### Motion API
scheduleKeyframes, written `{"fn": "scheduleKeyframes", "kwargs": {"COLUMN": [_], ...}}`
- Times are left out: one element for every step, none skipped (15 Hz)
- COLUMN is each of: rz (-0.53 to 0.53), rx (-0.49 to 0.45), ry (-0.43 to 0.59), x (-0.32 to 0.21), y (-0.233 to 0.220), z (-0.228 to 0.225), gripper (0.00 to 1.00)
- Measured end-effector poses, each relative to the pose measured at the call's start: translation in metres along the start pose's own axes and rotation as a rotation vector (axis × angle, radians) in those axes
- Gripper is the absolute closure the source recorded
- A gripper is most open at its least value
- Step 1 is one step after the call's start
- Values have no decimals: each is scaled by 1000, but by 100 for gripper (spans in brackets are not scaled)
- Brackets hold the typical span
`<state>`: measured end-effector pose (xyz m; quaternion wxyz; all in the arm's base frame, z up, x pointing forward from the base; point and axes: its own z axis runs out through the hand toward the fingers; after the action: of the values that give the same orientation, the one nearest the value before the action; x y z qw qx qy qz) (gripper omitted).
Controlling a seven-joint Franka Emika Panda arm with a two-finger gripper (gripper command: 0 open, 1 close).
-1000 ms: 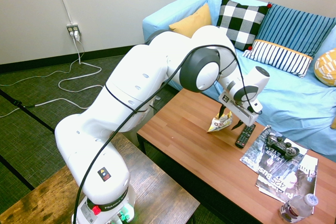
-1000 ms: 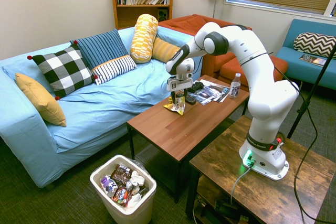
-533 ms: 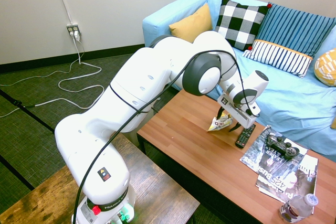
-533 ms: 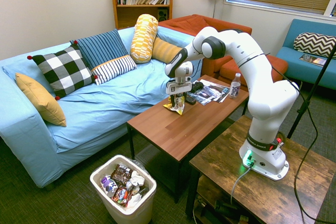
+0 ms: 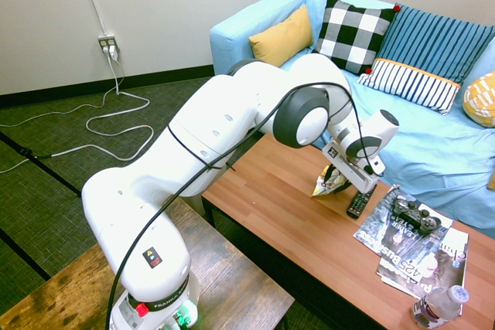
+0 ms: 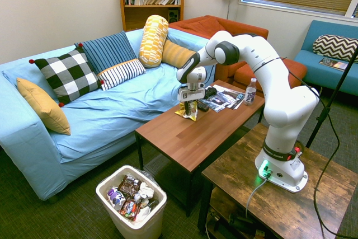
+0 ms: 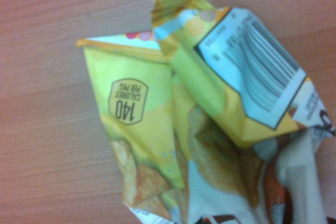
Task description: Throw the chip bag in the trash bin
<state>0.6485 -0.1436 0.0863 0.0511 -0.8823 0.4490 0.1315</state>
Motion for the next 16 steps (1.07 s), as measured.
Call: {"fn": "scheduleKeyframes", "kwargs": {"rz": [0, 0, -1, -1, -1, 0, 1, 2, 2, 0, -4, -8, -13, -15, -14, -16], "rx": [1, 1, 0, 1, 3, 6, 10, 16, 21, 26, 31, 42, 56, 70, 87, 102], "ry": [-2, -3, -4, -4, -3, -2, -4, -7, -7, -7, -6, -3, 1, 7, 15, 27], "x": [0, 0, 1, 2, 3, 4, 5, 6, 7, 7, 6, 6, 6, 3, -1, -10], "y": [-1, -1, -2, -3, -3, -3, -3, -3, -3, -3, -5, -5, -5, -2, 2, 6], "z": [0, 1, 1, 1, 1, 0, -1, -2, -3, -5, -7, -13, -23, -36, -53, -74], "gripper": [100, 100, 100, 100, 100, 100, 100, 100, 100, 100, 100, 100, 100, 100, 100, 100]}}
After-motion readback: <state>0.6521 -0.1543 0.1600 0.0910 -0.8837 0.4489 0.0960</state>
